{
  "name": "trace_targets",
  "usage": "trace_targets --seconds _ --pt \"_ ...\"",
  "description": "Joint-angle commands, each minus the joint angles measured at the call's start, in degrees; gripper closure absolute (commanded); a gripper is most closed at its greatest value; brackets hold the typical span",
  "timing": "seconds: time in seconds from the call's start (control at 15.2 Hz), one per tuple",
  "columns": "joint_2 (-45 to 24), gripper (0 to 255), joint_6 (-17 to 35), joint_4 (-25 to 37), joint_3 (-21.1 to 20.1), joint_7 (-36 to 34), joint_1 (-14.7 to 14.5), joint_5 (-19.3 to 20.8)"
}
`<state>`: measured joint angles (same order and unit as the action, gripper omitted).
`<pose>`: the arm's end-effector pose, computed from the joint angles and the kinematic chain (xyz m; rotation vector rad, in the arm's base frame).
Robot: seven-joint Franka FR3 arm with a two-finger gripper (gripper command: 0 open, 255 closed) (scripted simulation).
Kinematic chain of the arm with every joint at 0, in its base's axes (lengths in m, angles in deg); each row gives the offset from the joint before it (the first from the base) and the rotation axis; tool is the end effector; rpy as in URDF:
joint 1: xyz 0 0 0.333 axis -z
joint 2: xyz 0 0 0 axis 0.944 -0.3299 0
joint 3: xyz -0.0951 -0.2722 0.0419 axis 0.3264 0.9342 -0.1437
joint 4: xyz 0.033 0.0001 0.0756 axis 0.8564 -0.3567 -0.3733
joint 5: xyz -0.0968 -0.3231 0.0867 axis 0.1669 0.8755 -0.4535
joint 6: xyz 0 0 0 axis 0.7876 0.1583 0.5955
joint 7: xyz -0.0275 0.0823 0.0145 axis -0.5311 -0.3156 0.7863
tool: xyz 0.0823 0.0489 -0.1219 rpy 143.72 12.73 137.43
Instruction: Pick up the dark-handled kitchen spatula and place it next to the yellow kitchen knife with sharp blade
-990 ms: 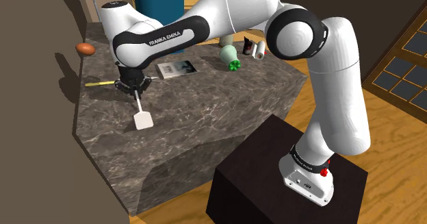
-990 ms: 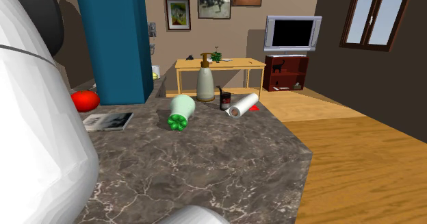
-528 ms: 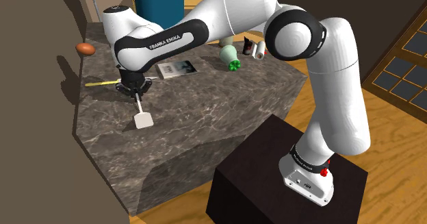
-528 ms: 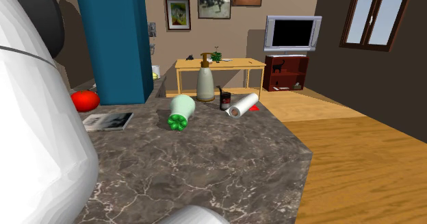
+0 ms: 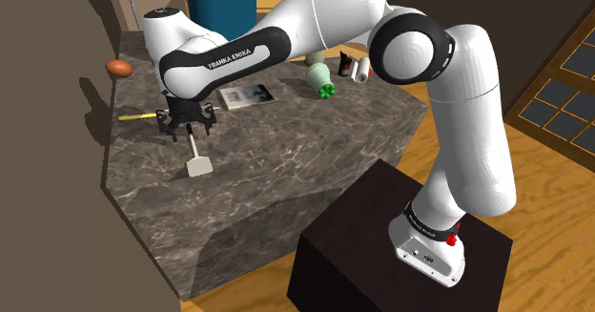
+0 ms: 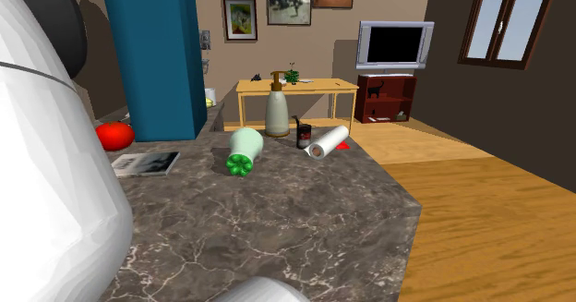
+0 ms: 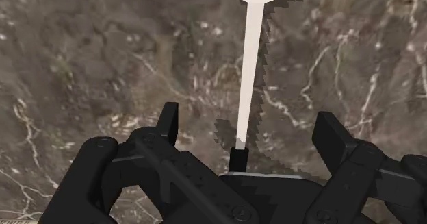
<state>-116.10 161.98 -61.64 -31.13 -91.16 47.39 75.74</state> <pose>0.5785 0.3301 0.3022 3.0810 -0.5441 0.1022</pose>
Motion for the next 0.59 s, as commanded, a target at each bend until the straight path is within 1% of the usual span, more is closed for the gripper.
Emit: trace_targets --seconds 0.0,0.2,0.53 --pt "0.8 0 -1.5 0.7 -0.1 0.1 0.0 -0.2" --pt "2.5 0 -5.8 3.3 -0.4 0.4 -0.1 -0.6" --pt "2.5 0 -5.8 3.3 -0.4 0.4 -0.1 -0.6"
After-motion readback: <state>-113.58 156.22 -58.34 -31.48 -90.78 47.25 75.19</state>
